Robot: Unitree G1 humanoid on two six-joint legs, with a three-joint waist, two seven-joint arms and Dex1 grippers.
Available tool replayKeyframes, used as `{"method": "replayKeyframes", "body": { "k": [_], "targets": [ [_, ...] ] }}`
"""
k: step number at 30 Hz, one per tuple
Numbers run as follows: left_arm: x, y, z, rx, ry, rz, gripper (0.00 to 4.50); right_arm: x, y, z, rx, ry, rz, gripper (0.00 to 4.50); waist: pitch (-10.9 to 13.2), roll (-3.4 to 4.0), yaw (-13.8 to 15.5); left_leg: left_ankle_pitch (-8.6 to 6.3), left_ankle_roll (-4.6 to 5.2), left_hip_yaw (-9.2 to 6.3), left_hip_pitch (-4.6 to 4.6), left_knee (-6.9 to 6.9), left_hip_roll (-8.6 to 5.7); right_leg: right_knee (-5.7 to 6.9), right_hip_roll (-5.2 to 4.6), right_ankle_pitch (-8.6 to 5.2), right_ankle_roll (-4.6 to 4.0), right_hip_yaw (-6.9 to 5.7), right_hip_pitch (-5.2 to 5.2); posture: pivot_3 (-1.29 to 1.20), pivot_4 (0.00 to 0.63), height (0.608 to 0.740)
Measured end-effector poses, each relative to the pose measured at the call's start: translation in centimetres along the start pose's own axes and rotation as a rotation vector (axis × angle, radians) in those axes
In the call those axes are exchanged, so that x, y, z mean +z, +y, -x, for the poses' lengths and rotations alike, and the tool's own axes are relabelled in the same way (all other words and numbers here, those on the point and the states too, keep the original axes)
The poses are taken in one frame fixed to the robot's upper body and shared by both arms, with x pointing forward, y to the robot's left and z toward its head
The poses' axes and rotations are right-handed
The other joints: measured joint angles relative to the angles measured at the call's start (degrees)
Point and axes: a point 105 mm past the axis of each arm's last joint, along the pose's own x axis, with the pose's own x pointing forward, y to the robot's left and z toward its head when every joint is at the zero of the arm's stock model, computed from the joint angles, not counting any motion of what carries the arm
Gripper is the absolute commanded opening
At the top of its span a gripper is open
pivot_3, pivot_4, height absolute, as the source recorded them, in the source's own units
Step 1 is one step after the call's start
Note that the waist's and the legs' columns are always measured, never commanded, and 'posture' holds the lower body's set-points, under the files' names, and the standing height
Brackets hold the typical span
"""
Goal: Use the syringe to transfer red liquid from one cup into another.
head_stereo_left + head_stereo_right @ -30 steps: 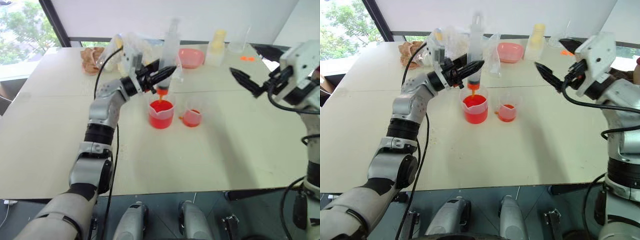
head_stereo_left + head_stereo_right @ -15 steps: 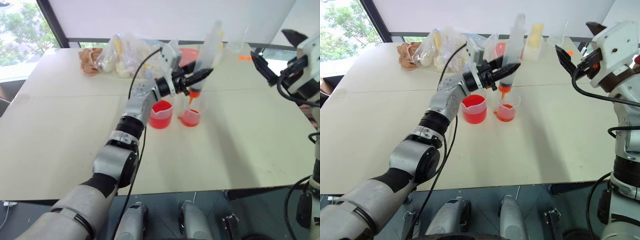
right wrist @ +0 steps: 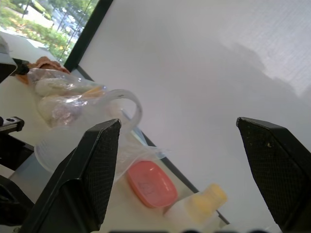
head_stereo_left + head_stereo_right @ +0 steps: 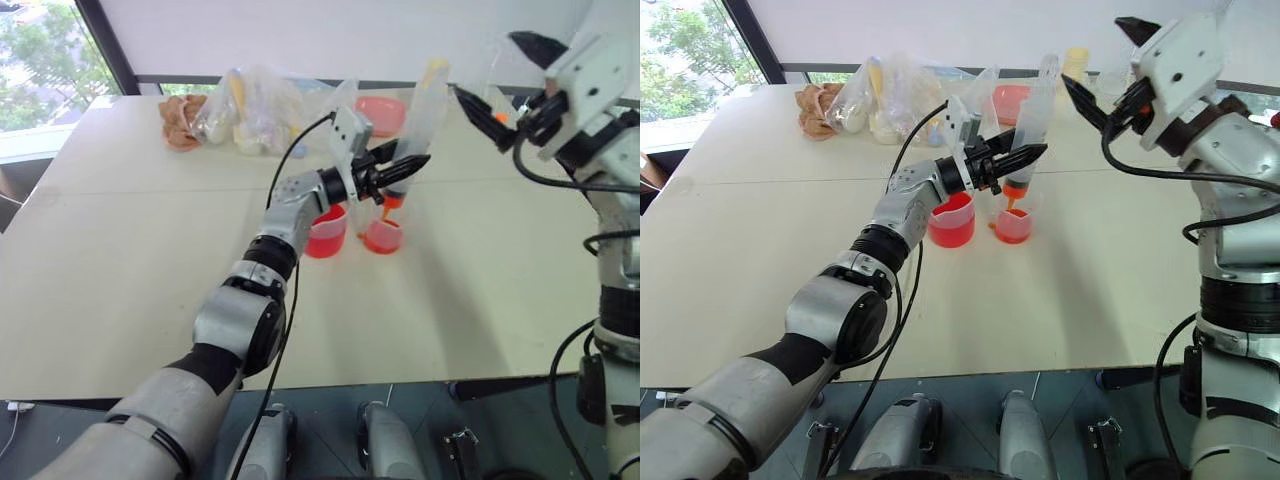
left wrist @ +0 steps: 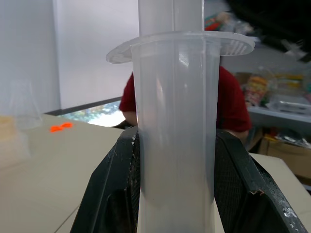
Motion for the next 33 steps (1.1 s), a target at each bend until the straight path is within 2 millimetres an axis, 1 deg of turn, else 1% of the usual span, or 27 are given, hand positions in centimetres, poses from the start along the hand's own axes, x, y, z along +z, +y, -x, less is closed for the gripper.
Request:
{"method": "replayKeyframes", "body": {
  "k": [5, 9, 10, 12, 13, 17, 18, 26, 33],
  "targets": [
    [-0.6, -0.6, 0.4, -0.039, 0.002, 0.006, 1.44, -0.5, 0.2, -0.3, 0.026, -0.001, -0.005, 3.94, 0.0, -0.01, 0.01, 0.0, 0.0, -0.01, 0.0, 0.0, 0.0, -0.01, 0.0, 0.0, 0.0, 0.0, 0.0, 0.0, 0.15, 0.74],
    [-1.0, -1.0, 0.3, -0.063, 0.032, -0.032, 1.44, -0.6, 0.2, -0.7, 0.044, -0.004, -0.007, 3.94, 0.0, -0.01, -0.01, 0.0, 0.0, -0.01, 0.0, 0.0, 0.0, 0.0, 0.0, 0.0, 0.0, 0.0, 0.0, 0.0, 0.15, 0.74],
    [-1.2, -1.1, 0.3, -0.067, 0.04, -0.038, 1.44, -0.5, 0.4, -0.9, 0.058, -0.009, -0.004, 3.71, 0.0, -0.01, -0.01, 0.0, 0.0, -0.01, 0.0, 0.0, 0.0, 0.0, 0.0, 0.0, 0.0, 0.0, 0.0, 0.0, 0.15, 0.74],
    [-1.2, -1.1, 0.3, -0.066, 0.039, -0.049, 1.44, -0.5, 0.7, -1.0, 0.08, -0.011, -0.008, 3.07, 0.0, 0.0, -0.01, 0.0, 0.0, -0.01, 0.0, 0.0, 0.0, 0.0, 0.0, 0.0, 0.0, 0.0, 0.0, 0.0, 0.15, 0.74],
    [-1.2, -1.1, 0.3, -0.064, 0.037, -0.05, 1.44, -0.5, 1.0, -1.1, 0.096, -0.015, -0.009, 2.62, 0.0, -0.01, -0.01, 0.0, 0.0, -0.01, 0.0, 0.0, 0.0, 0.0, 0.0, 0.0, 0.0, 0.0, 0.0, 0.0, 0.15, 0.74],
    [-1.1, -1.0, 0.1, -0.043, 0.026, -0.047, 1.44, -0.6, 2.0, -1.3, 0.155, -0.016, -0.017, 0.47, 0.0, -0.01, 0.04, 0.0, 0.0, -0.02, 0.0, 0.01, 0.0, -0.01, 0.0, 0.0, 0.0, 0.0, 0.0, 0.0, 0.15, 0.74],
    [-1.0, -0.9, 0.0, -0.036, 0.026, -0.047, 1.44, -0.6, 2.2, -1.4, 0.168, -0.017, -0.025, 0.05, 0.0, -0.01, 0.03, 0.0, 0.0, -0.04, 0.0, 0.01, 0.0, -0.01, 0.0, 0.0, 0.0, 0.0, 0.0, 0.0, 0.15, 0.74],
    [-1.2, -0.9, 0.0, -0.029, 0.031, -0.042, 1.44, -0.9, 3.2, -0.8, 0.181, -0.004, -0.099, 0.05, 0.0, 0.0, 0.07, 0.0, 0.0, -0.15, 0.0, 0.01, -0.01, 0.01, 0.0, 0.0, 0.0, 0.0, 0.0, 0.0, 0.15, 0.74],
    [-1.2, -1.0, -0.2, -0.033, 0.03, -0.037, 1.44, -1.3, 4.8, -0.6, 0.166, -0.015, -0.151, 0.05, 0.0, 0.0, 0.15, 0.0, 0.0, -0.19, 0.0, 0.02, -0.01, 0.02, 0.0, 0.0, 0.0, 0.0, 0.0, 0.0, 0.15, 0.74]
  ]
}}
